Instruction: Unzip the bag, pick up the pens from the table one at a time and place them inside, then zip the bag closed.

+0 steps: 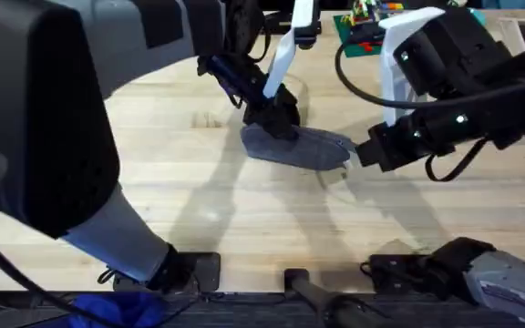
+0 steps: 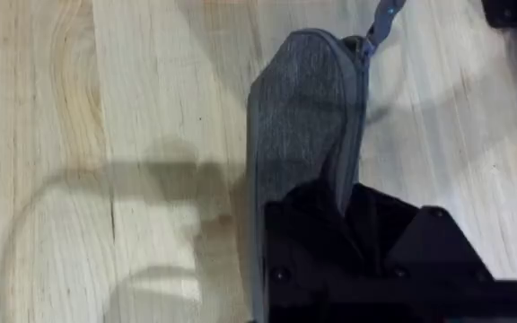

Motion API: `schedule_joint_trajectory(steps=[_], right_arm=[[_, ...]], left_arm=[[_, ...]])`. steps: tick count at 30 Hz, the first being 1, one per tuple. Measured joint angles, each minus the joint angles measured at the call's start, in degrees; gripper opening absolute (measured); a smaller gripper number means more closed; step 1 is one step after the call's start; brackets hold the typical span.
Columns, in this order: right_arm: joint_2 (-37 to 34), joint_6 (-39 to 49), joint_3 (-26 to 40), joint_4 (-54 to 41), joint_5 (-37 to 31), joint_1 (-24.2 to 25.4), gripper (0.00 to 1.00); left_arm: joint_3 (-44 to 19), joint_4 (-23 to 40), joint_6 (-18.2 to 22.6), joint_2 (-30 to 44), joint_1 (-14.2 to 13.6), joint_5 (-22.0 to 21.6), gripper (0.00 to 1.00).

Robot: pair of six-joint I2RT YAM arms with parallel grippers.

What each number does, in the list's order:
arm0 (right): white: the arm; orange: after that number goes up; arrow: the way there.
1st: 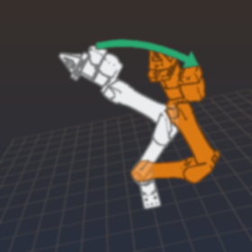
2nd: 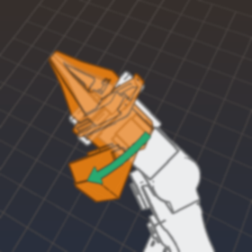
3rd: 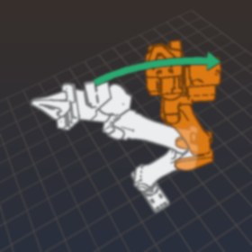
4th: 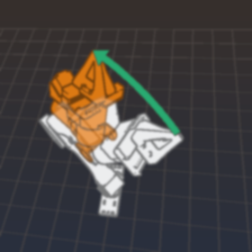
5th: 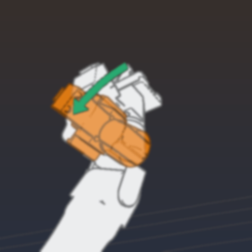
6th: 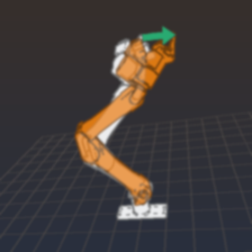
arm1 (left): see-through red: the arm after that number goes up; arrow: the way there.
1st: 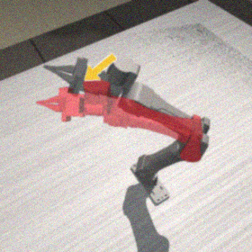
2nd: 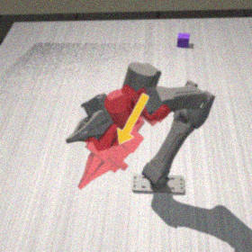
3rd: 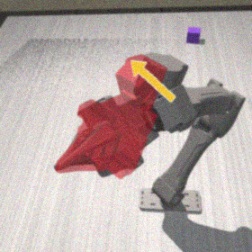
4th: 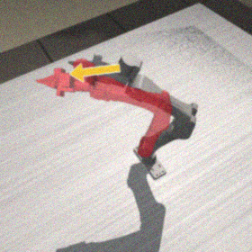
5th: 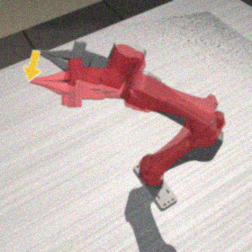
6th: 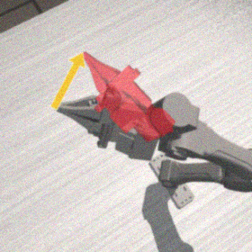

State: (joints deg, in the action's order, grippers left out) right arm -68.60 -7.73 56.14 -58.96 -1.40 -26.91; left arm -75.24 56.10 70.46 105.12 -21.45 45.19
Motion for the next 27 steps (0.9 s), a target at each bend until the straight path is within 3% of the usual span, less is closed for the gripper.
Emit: schedule_joint_trajectory(steps=[20, 27], right_arm=[[0.0, -0.4, -0.2, -7.1, 1.0, 6.9, 0.035], [0.0, -1.8, -0.6, -7.0, 1.2, 7.3, 0.033]], left_arm=[[0.0, 0.0, 0.0, 0.0, 0.1, 0.0, 0.041], [0.0, 0.0, 0.0, 0.0, 0.1, 0.0, 0.041]])
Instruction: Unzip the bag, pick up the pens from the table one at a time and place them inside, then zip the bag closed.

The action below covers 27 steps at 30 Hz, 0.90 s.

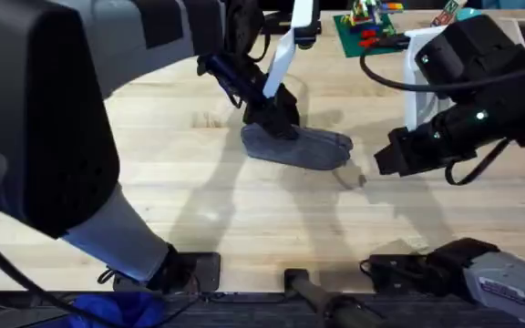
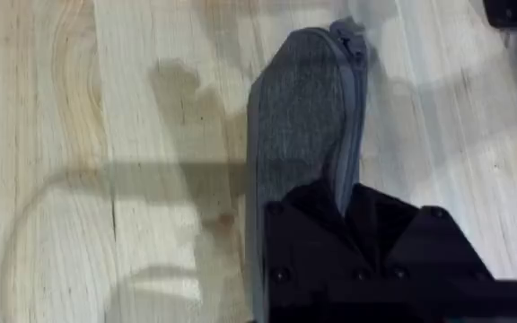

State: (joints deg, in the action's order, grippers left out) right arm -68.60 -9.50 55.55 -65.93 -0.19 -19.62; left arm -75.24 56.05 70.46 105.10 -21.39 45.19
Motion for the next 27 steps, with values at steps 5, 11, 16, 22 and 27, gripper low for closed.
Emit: schedule_joint_trajectory(steps=[5, 11, 16, 22, 27], right_arm=[[0.0, -2.4, 0.0, 0.2, 0.0, 0.0, 0.323], [0.0, -8.6, 0.0, 2.7, 0.2, 0.0, 0.996], [0.0, -14.6, 0.0, 6.7, 2.6, 0.0, 0.996], [1.2, -19.3, 0.0, 10.3, 7.1, 0.0, 0.995], [4.0, -21.7, 0.0, 10.1, 9.5, 2.8, 0.995]], left_arm=[[0.0, 0.0, 0.0, 0.0, 0.0, 0.0, 0.043], [0.0, 0.0, 0.0, 0.0, 0.0, 0.0, 0.041], [0.0, 0.0, 0.0, 0.0, 0.0, 0.0, 0.041], [0.0, -0.2, 0.0, 0.0, 0.0, 0.0, 0.041], [0.0, -0.2, 0.0, 0.0, 0.0, 0.0, 0.041]])
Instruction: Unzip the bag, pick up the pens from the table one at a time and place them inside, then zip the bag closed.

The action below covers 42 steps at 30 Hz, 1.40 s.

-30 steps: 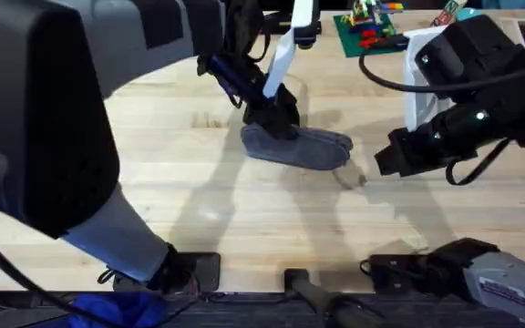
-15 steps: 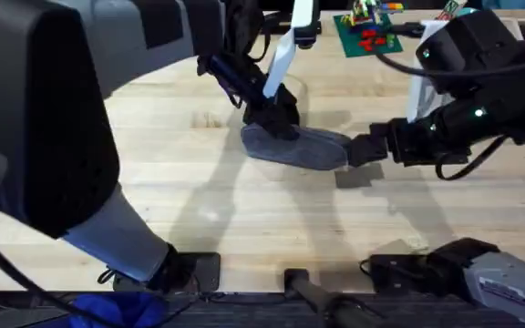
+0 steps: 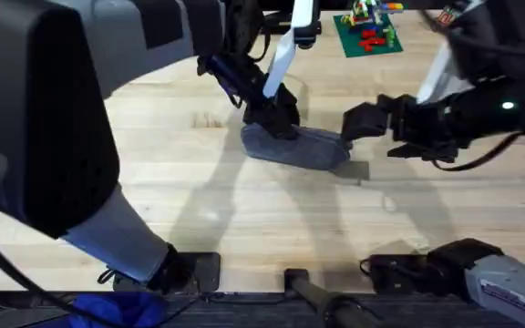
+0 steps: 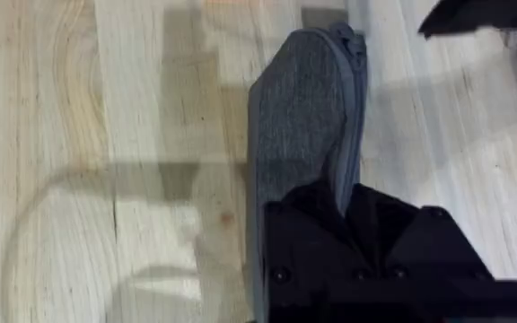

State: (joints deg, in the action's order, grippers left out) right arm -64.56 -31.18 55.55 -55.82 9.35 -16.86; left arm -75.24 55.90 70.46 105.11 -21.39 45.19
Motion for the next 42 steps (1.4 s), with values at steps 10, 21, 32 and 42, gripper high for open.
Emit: schedule_joint_trajectory(steps=[10, 21, 32, 42], right_arm=[[11.9, 1.7, -5.7, 0.6, 12.1, 17.0, 0.995], [19.5, 0.7, -30.1, 25.2, 39.5, 31.5, 0.995], [19.5, 0.5, -31.9, 30.3, 44.7, 31.5, 0.995], [19.5, -0.2, -35.6, 35.7, 44.8, 31.5, 0.995]], left_arm=[[0.0, 0.0, 0.0, 0.0, 0.0, 0.0, 0.041], [0.0, 0.0, 0.0, 0.0, 0.0, 0.0, 0.041], [0.0, 0.0, 0.0, 0.0, 0.0, 0.0, 0.042], [0.0, 0.0, 0.0, 0.0, 0.0, 0.0, 0.041]])
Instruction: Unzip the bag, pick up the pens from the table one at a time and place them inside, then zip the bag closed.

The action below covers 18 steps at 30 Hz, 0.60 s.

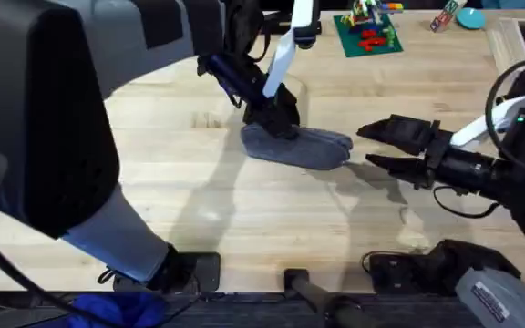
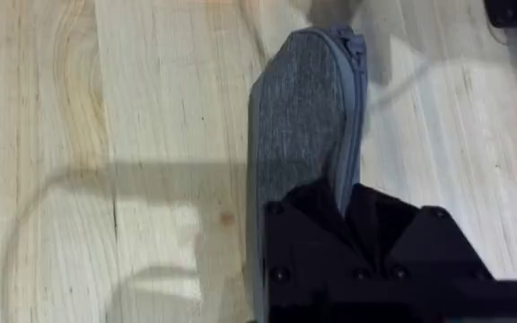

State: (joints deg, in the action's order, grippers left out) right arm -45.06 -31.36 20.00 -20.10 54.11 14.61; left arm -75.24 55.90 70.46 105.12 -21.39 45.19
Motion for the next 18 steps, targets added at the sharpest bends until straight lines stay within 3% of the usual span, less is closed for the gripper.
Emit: schedule_joint_trajectory(steps=[12, 18], right_arm=[[-4.6, -1.5, -0.6, 6.6, 0.3, -0.2, 0.995], [-8.4, -3.4, -0.7, 13.1, 0.4, -3.1, 0.995]], left_arm=[[0.0, 0.0, 0.0, 0.0, 0.0, 0.0, 0.041], [0.0, 0.0, 0.0, 0.0, 0.0, 0.0, 0.041]])
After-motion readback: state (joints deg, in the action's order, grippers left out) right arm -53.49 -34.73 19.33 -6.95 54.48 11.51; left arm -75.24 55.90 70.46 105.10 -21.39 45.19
